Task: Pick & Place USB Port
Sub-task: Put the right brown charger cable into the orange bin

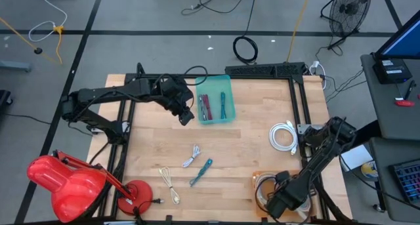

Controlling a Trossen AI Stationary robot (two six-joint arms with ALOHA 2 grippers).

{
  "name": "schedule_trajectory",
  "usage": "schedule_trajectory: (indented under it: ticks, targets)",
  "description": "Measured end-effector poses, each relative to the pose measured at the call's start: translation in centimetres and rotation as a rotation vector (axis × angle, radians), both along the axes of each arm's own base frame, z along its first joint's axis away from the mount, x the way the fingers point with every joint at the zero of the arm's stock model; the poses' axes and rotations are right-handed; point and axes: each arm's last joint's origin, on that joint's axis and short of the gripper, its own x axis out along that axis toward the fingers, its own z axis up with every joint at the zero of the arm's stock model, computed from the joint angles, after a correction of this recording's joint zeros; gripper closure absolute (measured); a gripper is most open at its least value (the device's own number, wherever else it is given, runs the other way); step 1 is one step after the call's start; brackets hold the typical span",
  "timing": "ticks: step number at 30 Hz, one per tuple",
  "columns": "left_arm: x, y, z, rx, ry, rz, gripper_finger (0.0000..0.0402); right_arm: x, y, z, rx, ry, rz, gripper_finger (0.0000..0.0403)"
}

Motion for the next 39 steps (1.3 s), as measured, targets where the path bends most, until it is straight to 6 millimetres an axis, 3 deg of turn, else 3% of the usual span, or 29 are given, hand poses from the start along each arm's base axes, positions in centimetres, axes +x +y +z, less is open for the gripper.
schedule_trajectory:
  ticks: [28,31,36,39]
  targets:
    - [0.2,-0.7,0.0,0.004,0.002,-0.017,0.0378,0.4,-2.8,6.1,0.004,-0.478,-0.071,0.0252]
    - [0.2,-0.7,0.0,0.001,0.003,-0.014,0.0378,0.5,-2.8,6.2,0.011,-0.492,-0.076,0.0282]
    - [0.1,-0.7,-0.1,-0.001,0.011,-0.014,0.0378,-0.1,-2.2,6.2,0.028,-0.493,-0.046,0.0389]
    - [0.1,-0.7,-0.1,-0.001,0.01,-0.014,0.0378,-0.5,-2.3,6.2,0.021,-0.442,-0.043,0.0393]
